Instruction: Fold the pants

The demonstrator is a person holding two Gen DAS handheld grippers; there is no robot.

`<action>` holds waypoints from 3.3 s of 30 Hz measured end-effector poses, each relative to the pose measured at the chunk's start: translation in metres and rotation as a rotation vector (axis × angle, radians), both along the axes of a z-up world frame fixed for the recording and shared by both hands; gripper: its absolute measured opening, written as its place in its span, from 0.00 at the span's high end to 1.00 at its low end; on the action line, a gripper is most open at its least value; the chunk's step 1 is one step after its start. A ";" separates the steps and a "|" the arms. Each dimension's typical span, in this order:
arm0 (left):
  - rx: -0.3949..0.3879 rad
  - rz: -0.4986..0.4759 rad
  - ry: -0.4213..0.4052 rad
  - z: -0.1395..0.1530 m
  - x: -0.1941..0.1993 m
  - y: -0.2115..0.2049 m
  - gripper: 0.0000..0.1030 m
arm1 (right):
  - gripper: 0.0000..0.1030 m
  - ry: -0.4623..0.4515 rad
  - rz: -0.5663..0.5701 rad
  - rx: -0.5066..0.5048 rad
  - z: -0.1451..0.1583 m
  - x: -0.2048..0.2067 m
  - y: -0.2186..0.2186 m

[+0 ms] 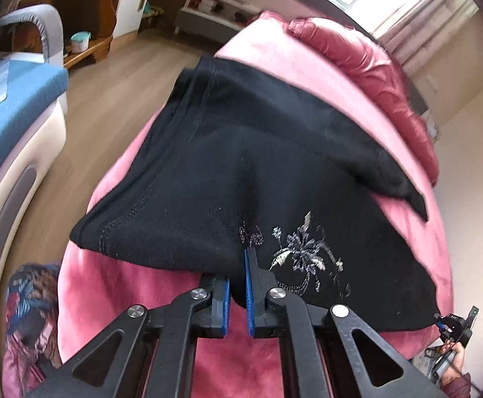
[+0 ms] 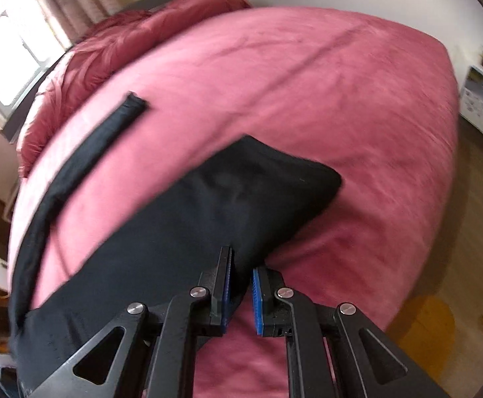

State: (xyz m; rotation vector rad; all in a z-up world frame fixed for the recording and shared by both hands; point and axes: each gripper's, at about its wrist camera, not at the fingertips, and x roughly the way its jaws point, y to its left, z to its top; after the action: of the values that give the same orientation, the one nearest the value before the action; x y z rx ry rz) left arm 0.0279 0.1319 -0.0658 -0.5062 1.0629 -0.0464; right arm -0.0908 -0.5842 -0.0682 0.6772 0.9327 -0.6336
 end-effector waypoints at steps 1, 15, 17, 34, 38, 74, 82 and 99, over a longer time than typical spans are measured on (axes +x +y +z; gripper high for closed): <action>0.007 -0.005 0.015 -0.003 0.002 -0.001 0.93 | 0.90 0.014 -0.012 0.002 -0.005 -0.003 -0.003; -0.114 0.101 0.090 -0.013 0.001 0.051 0.64 | 0.49 0.106 0.034 -0.213 0.027 0.000 0.027; -0.185 0.168 0.099 -0.019 0.004 0.067 0.64 | 0.43 0.071 0.105 -0.232 0.038 0.010 0.051; 0.292 0.182 0.122 -0.013 0.010 0.083 0.74 | 0.42 0.044 0.858 -0.004 -0.017 0.119 0.321; 0.295 0.157 0.050 0.020 0.027 0.099 0.70 | 0.38 0.051 0.872 -0.014 -0.021 0.119 0.328; 0.061 0.115 0.104 -0.031 0.345 0.094 0.78 | 0.32 0.044 0.757 -0.032 -0.015 0.175 0.333; 0.201 -0.084 -0.167 0.046 0.300 0.044 0.84 | 0.32 0.044 0.758 -0.036 -0.013 0.177 0.333; -0.034 -0.674 -0.380 0.099 0.065 -0.011 0.88 | 0.32 -0.134 0.685 0.132 0.041 0.268 0.291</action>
State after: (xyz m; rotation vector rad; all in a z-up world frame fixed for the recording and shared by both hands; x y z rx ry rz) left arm 0.0932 0.1211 0.0336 -0.1389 0.8176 -0.7282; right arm 0.1773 -0.2934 -0.0268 0.4639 1.0098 0.0802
